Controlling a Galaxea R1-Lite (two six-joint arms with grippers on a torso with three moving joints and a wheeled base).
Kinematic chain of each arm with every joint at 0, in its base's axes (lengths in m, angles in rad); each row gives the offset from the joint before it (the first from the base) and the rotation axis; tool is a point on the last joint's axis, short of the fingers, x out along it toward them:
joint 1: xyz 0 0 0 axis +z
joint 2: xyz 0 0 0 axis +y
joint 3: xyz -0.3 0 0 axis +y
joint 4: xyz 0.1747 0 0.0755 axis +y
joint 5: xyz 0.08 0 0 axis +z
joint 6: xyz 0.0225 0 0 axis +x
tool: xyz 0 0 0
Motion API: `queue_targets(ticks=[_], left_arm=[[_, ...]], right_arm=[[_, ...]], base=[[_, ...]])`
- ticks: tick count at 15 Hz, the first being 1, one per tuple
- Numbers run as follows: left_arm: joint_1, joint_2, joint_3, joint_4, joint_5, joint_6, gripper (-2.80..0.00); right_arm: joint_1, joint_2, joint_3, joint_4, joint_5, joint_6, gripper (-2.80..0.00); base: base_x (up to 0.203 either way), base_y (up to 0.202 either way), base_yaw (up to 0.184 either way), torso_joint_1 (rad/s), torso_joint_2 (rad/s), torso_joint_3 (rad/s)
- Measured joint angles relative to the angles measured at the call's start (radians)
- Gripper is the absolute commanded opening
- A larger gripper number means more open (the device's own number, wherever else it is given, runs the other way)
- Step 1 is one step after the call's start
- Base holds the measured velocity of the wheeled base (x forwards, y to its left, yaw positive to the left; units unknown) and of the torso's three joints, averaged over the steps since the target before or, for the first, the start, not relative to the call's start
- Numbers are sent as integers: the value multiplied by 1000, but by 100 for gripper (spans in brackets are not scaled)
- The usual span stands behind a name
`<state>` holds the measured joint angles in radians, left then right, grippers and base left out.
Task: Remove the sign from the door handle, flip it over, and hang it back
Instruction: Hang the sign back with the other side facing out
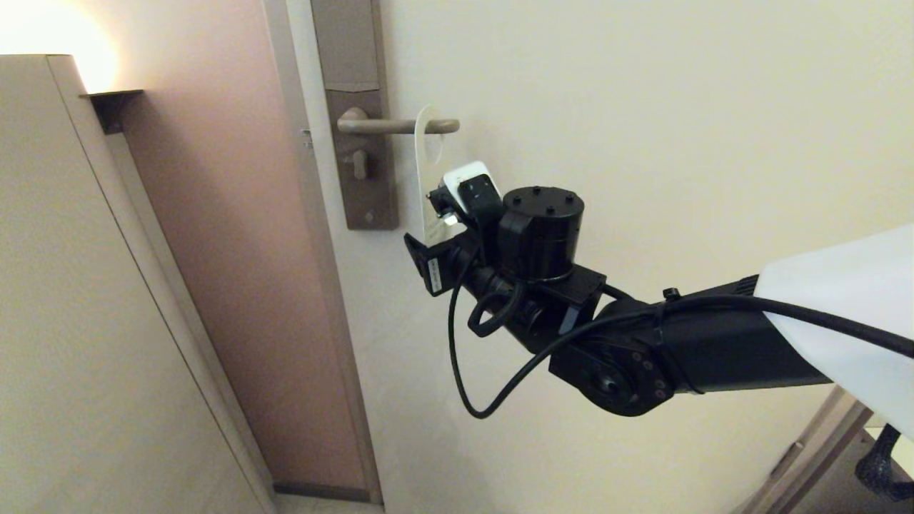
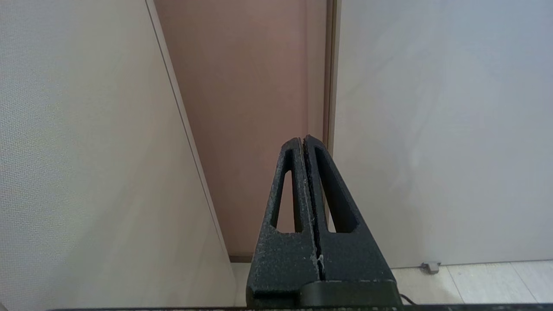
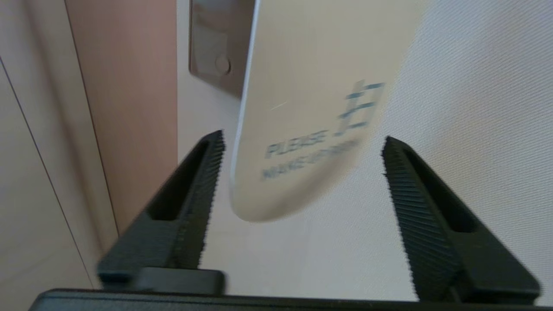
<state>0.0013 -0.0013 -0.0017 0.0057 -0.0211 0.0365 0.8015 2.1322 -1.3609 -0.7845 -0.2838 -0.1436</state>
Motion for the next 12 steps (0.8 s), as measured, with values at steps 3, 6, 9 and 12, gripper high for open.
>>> queue_targets(ticks=[3,6,9,12], left_arm=[[0,0,0,0,1,0,-280],[0,0,0,0,0,0,-280],[0,0,0,0,0,1,-280],[0,0,0,0,0,0,-280]], right_arm=[[-2,-23,5,4,1,5,0],[-3,-58,29,9,2,6,0],[-9,-105,59,25,3,7,0],[-25,-149,80,49,3,8,0]], base=[[0,0,0,0,0,0],[0,0,0,0,0,0],[0,0,0,0,0,0],[0,0,0,0,0,0]])
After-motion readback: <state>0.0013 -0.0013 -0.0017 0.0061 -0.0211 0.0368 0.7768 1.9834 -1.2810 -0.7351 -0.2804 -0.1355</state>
